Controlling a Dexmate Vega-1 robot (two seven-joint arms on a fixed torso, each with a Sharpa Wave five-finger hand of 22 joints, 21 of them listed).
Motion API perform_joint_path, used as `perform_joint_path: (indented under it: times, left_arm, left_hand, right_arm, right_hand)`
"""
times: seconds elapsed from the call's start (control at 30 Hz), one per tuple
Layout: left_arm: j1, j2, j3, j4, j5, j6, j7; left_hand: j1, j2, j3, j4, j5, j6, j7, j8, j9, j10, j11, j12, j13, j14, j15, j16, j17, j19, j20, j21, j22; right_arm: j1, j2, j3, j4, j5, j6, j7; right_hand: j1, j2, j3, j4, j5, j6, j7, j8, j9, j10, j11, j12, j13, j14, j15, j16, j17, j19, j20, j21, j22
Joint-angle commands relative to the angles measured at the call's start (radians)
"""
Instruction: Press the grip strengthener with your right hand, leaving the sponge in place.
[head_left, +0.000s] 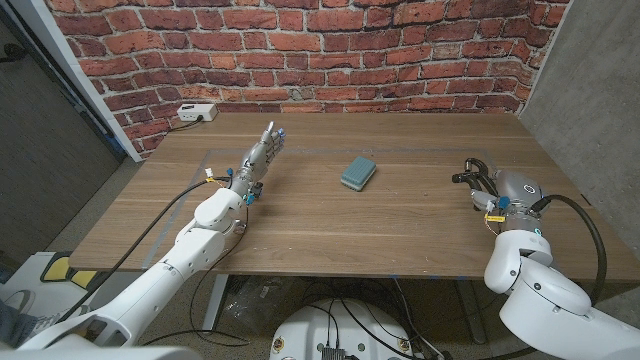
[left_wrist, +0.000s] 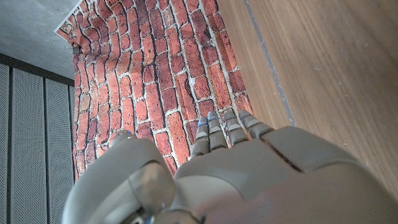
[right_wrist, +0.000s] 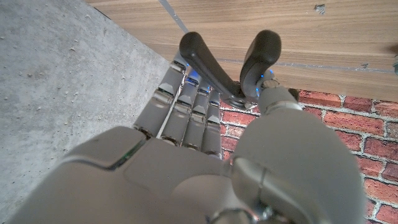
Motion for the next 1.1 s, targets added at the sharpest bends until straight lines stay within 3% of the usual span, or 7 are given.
perform_joint_path:
  times: [0.03, 0.23, 0.53, 0.87, 1.1]
  left_arm:
    - [-0.005, -0.002, -0.001, 0.005, 0.002, -0.006, -0.002]
    - [-0.005, -0.002, -0.005, 0.006, 0.001, -0.008, 0.0]
    - [-0.009, -0.004, -0.006, 0.013, -0.002, -0.009, -0.003]
    - [-0.016, -0.005, -0.006, 0.019, -0.002, -0.013, -0.008]
    - [-0.015, -0.004, -0.007, 0.018, -0.003, -0.014, -0.01]
  left_hand:
    - [0.008, 0.001, -0.004, 0.0, 0.0, 0.007, -0.003, 0.001, 0.005, 0.0, -0.007, -0.002, 0.005, 0.005, 0.003, -0.002, 0.006, 0.003, 0.011, 0.0, 0.004]
    - [0.008, 0.002, -0.005, 0.0, 0.0, 0.005, -0.003, -0.001, 0.005, -0.001, -0.011, -0.002, 0.005, 0.005, 0.003, -0.002, 0.006, 0.003, 0.011, 0.0, 0.004]
    - [0.009, 0.002, -0.007, 0.001, -0.001, 0.006, -0.005, -0.001, 0.005, -0.002, -0.012, -0.002, 0.005, 0.005, 0.003, -0.002, 0.006, 0.003, 0.012, 0.0, 0.004]
    - [0.01, 0.003, -0.008, 0.001, -0.001, 0.006, -0.005, -0.001, 0.005, -0.002, -0.013, -0.002, 0.006, 0.004, 0.002, -0.002, 0.006, 0.002, 0.015, 0.0, 0.004]
    - [0.01, 0.003, -0.009, 0.001, -0.001, 0.006, -0.005, -0.001, 0.005, -0.003, -0.009, -0.003, 0.006, 0.004, 0.003, -0.002, 0.006, 0.002, 0.015, 0.0, 0.004]
  right_arm:
    - [-0.004, 0.006, 0.012, 0.005, 0.066, 0.03, -0.067]
    - [-0.004, 0.007, 0.014, 0.01, 0.085, 0.054, -0.092]
    - [-0.005, 0.016, 0.021, 0.015, 0.102, 0.084, -0.123]
    - [-0.012, 0.032, 0.019, 0.022, 0.097, 0.108, -0.162]
    - [-0.016, 0.036, 0.012, 0.025, 0.088, 0.118, -0.18]
  right_hand:
    - [0.05, 0.027, 0.019, -0.008, 0.004, 0.016, 0.0, 0.009, 0.004, 0.015, -0.003, 0.006, 0.001, 0.019, -0.048, 0.009, 0.001, 0.025, -0.068, 0.01, 0.003]
    - [0.076, 0.03, 0.031, -0.012, 0.004, 0.026, -0.004, 0.009, 0.004, 0.029, -0.007, 0.007, 0.001, 0.042, -0.063, 0.013, 0.001, 0.043, -0.083, 0.02, 0.004]
    - [0.136, 0.038, 0.052, -0.01, 0.003, 0.051, -0.017, 0.009, 0.005, 0.059, -0.017, 0.006, 0.001, 0.118, -0.113, 0.027, 0.007, 0.085, -0.112, 0.049, 0.01]
    - [0.214, 0.044, 0.067, -0.016, -0.001, 0.083, -0.032, 0.009, 0.005, 0.096, -0.045, 0.01, 0.002, 0.193, -0.15, 0.036, 0.014, 0.123, -0.122, 0.088, 0.019]
    - [0.307, 0.033, 0.038, -0.018, -0.011, 0.102, -0.042, 0.005, 0.007, 0.116, -0.053, 0.009, 0.004, 0.238, -0.154, 0.054, 0.041, 0.146, -0.124, 0.129, 0.033]
